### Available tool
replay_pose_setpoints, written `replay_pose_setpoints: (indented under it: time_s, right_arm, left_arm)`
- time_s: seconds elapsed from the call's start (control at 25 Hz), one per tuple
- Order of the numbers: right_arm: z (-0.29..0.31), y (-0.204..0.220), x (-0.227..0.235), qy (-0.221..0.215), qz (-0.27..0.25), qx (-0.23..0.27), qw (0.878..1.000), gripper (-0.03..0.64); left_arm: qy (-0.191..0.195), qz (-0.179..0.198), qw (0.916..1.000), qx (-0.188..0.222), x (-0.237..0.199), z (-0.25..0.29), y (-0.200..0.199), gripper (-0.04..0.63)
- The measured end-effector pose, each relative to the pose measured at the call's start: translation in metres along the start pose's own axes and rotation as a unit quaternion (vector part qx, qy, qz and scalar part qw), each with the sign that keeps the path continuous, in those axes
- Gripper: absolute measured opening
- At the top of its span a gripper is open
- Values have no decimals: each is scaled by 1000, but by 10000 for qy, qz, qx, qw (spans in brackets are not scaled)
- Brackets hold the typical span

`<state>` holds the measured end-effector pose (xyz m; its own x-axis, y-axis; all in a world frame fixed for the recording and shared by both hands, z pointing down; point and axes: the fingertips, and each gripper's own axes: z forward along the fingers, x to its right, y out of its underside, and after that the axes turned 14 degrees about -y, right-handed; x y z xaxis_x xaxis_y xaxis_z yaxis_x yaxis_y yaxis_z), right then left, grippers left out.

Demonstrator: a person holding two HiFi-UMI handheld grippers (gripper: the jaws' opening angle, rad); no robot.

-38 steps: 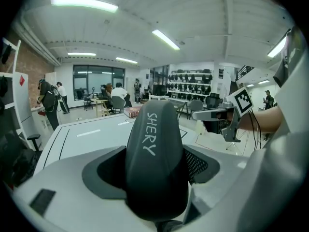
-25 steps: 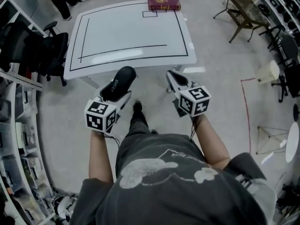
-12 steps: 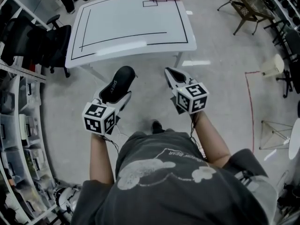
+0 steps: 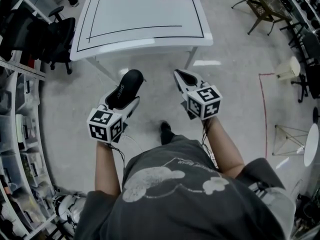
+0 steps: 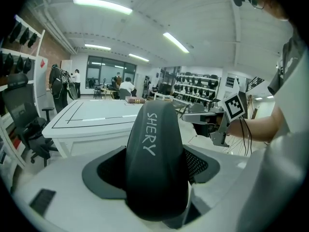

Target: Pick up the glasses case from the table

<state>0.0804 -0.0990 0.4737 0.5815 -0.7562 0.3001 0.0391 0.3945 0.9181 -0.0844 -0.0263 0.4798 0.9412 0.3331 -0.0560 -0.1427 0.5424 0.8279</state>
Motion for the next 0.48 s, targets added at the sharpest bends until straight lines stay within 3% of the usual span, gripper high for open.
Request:
replay_pose_setpoints:
  time_s: [0.48]
  right_arm:
    - [-14, 16, -85, 94, -137, 26, 9999, -2]
  left_arm:
    - [107, -24, 9997, 235, -4, -72, 35, 345]
